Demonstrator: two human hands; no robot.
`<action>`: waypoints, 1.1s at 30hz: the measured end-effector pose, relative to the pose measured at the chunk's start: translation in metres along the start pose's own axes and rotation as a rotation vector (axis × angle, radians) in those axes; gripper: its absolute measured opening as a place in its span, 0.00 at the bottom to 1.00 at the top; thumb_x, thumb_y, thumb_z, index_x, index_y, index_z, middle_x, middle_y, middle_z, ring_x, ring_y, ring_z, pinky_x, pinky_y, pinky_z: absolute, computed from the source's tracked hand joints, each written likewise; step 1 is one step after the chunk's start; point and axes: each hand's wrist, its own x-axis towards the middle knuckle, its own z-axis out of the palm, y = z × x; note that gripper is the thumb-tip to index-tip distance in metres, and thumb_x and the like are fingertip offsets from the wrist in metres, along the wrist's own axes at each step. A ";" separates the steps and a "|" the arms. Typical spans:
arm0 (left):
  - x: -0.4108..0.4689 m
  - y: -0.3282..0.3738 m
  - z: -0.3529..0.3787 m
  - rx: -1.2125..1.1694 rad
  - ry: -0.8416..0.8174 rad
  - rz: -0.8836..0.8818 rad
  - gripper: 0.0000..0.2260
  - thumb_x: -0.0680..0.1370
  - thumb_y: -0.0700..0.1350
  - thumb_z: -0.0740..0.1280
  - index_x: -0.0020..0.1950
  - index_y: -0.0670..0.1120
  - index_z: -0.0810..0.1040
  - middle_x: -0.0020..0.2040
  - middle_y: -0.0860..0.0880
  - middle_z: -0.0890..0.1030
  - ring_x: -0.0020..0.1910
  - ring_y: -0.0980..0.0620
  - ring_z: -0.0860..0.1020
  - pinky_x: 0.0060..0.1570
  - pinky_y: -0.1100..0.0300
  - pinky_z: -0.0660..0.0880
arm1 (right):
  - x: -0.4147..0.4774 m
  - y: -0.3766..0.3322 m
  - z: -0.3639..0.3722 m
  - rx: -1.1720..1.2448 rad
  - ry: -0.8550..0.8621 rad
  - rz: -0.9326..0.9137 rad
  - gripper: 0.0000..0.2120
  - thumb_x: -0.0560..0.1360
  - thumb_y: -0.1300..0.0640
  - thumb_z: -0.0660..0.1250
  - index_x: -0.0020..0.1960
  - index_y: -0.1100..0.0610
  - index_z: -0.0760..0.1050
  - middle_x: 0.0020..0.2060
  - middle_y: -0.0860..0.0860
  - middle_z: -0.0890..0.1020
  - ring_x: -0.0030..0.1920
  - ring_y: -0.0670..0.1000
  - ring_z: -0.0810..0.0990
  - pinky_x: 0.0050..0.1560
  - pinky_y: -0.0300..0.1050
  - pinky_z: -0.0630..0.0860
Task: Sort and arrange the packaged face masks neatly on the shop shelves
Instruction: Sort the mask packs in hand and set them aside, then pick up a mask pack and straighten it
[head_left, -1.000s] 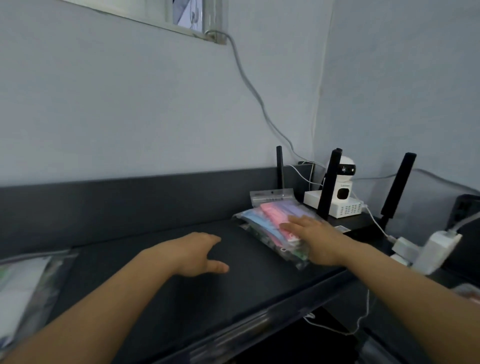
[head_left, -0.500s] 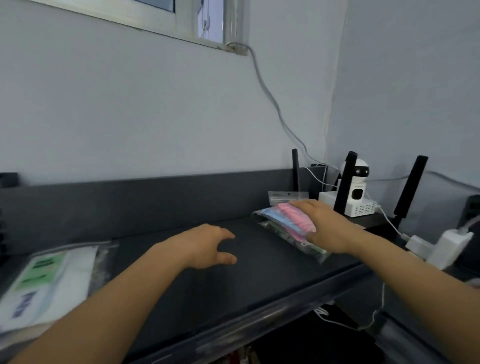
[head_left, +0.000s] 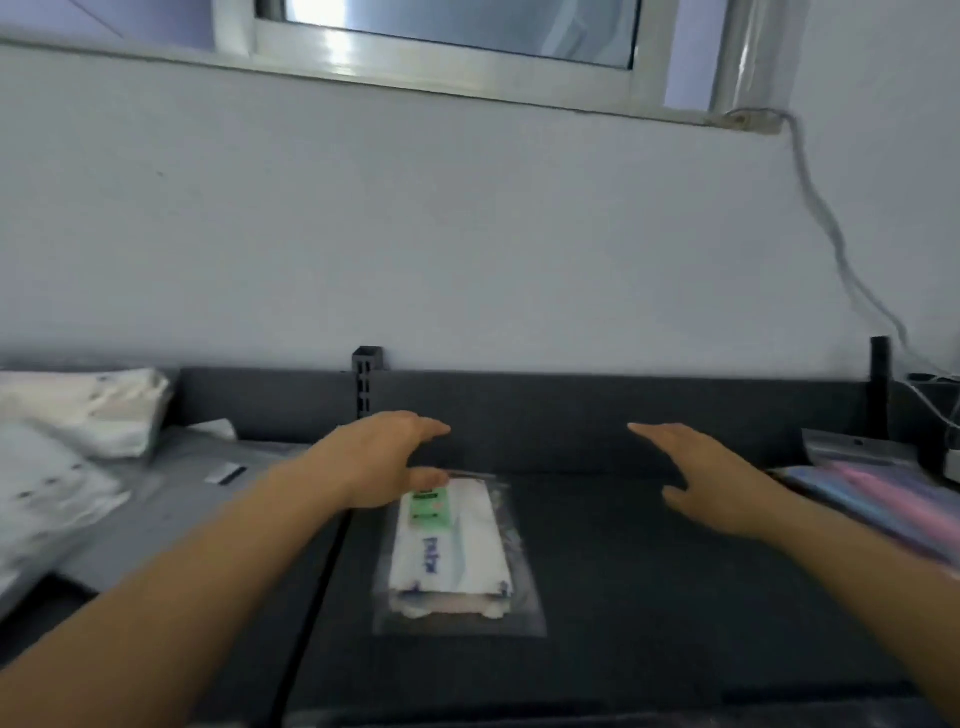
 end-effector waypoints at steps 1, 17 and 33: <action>-0.011 -0.019 -0.005 0.011 0.009 -0.042 0.29 0.76 0.60 0.62 0.75 0.54 0.60 0.71 0.50 0.67 0.68 0.50 0.68 0.66 0.55 0.66 | 0.009 -0.013 0.004 0.009 -0.006 -0.019 0.35 0.76 0.61 0.63 0.76 0.46 0.50 0.74 0.48 0.58 0.71 0.51 0.61 0.68 0.45 0.65; -0.188 -0.194 -0.048 0.051 0.096 -0.469 0.27 0.75 0.60 0.64 0.73 0.54 0.64 0.71 0.53 0.68 0.66 0.53 0.70 0.65 0.57 0.66 | 0.094 -0.241 0.053 0.177 -0.010 -0.424 0.31 0.76 0.46 0.63 0.75 0.45 0.54 0.72 0.48 0.62 0.70 0.48 0.63 0.70 0.46 0.62; -0.286 -0.210 -0.025 0.065 0.014 -0.671 0.28 0.76 0.61 0.61 0.74 0.56 0.60 0.72 0.54 0.66 0.69 0.53 0.65 0.67 0.55 0.65 | 0.087 -0.390 0.101 0.159 -0.109 -0.857 0.35 0.74 0.41 0.65 0.75 0.44 0.52 0.73 0.45 0.60 0.72 0.47 0.59 0.72 0.44 0.57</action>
